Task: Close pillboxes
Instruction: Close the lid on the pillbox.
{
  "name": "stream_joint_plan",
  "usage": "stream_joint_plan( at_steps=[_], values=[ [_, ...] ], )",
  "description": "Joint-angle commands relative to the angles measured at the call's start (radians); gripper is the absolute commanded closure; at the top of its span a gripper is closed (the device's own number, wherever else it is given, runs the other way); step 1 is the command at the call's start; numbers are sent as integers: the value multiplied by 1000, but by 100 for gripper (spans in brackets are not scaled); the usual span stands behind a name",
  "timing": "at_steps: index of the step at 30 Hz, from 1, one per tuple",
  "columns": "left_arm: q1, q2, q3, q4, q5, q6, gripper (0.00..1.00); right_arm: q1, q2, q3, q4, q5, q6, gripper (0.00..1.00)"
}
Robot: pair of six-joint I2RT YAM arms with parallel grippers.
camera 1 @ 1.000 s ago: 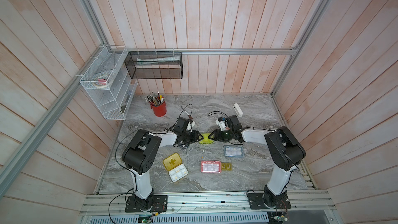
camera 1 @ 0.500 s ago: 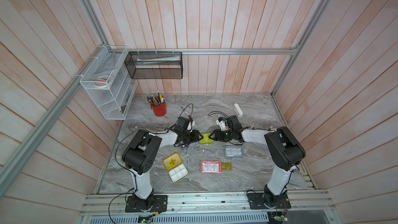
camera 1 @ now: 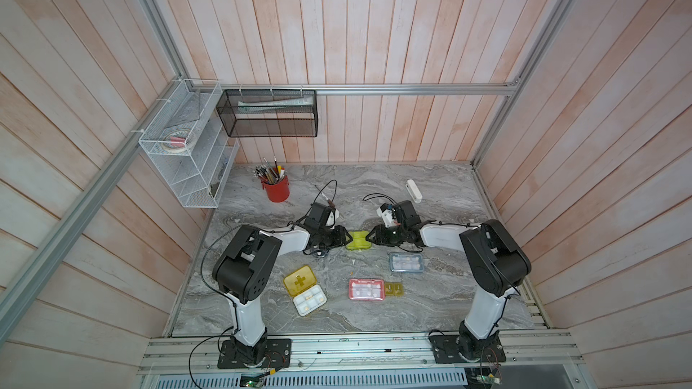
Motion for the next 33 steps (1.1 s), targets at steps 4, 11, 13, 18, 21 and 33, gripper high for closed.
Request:
stream_joint_plan(
  at_steps=[4,11,13,18,21,33],
  values=[
    [-6,56,-10,-126,-94,29,53,1,38,-24,-101,59,-9,60],
    [-26,69,23,-177,-149,52,53,12,43,-5,-132,86,-27,61],
    [-27,73,24,-179,-149,54,53,14,43,-4,-134,90,-29,61],
    [-26,78,26,-183,-148,56,53,18,43,-2,-138,90,-30,61],
    [-28,78,26,-185,-149,57,53,17,43,-1,-140,91,-32,62],
    [-28,90,25,-187,-149,62,57,21,47,-2,-137,90,-32,62]
  ],
)
